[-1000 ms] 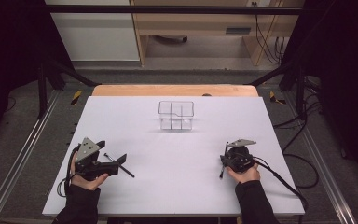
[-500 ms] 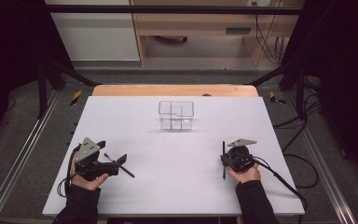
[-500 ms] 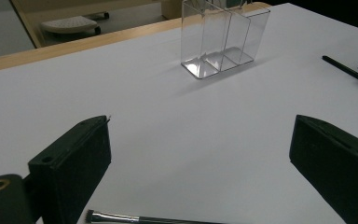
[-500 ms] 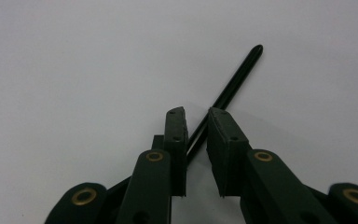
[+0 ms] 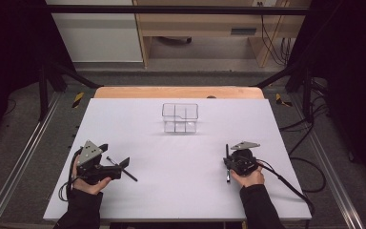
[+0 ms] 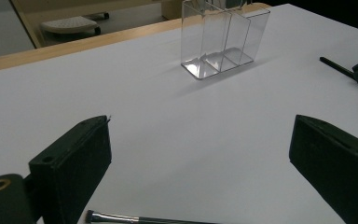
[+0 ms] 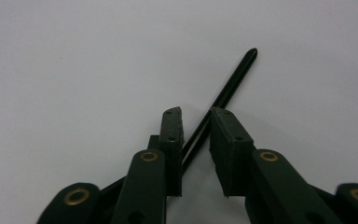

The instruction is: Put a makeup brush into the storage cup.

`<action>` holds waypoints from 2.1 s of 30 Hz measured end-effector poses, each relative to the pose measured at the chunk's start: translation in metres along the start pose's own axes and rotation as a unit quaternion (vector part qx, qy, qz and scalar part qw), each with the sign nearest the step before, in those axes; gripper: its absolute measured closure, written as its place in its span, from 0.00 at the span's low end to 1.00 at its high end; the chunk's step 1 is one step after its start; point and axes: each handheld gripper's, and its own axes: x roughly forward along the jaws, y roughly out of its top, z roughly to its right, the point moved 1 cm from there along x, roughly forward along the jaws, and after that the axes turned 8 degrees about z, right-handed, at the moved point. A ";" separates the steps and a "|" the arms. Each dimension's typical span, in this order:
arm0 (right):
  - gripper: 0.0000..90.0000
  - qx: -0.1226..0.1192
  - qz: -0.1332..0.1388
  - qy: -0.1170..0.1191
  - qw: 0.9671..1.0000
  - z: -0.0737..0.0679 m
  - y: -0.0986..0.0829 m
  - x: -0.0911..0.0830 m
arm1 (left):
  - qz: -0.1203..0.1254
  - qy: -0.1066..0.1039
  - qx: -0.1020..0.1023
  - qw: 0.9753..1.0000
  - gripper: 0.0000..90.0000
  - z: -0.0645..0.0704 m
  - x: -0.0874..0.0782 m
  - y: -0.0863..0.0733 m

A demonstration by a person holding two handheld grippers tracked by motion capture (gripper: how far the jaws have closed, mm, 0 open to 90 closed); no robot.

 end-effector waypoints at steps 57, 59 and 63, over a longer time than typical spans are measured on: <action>0.69 -0.076 -0.091 0.053 0.991 -0.004 0.044 -0.018 | -0.010 -0.006 0.001 1.000 0.06 0.001 0.004 -0.002; 0.69 -0.073 -0.107 0.055 0.990 -0.005 0.047 -0.017 | -0.010 -0.007 0.001 1.000 0.06 0.001 0.004 -0.002; 0.71 -0.073 -0.132 0.060 0.987 -0.006 0.050 -0.011 | -0.011 -0.007 0.003 1.000 0.06 0.002 0.005 -0.002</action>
